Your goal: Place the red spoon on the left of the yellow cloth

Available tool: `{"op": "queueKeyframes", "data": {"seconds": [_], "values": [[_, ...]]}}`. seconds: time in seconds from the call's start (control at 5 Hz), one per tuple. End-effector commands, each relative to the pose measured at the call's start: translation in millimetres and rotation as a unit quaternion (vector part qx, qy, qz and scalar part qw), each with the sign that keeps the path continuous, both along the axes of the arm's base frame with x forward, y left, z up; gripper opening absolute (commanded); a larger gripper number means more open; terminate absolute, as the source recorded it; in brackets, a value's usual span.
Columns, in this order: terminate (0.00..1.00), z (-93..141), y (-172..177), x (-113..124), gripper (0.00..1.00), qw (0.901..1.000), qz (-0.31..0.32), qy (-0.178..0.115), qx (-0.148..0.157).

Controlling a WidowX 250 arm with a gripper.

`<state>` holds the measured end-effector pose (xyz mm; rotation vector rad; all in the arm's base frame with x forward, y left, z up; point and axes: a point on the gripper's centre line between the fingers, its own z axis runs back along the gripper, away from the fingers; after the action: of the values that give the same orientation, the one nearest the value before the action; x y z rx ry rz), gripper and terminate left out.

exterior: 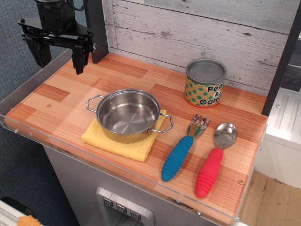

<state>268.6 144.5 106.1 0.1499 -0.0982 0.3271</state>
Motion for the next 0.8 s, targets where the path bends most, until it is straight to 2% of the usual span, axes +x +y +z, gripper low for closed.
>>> {"op": "queueKeyframes", "data": {"seconds": [0.0,0.6], "values": [[0.00,0,0,0,1.00,1.0000,0.000,0.000,0.000],[0.00,8,-92,14,1.00,0.9943,-0.102,-0.008,-0.029]]}}
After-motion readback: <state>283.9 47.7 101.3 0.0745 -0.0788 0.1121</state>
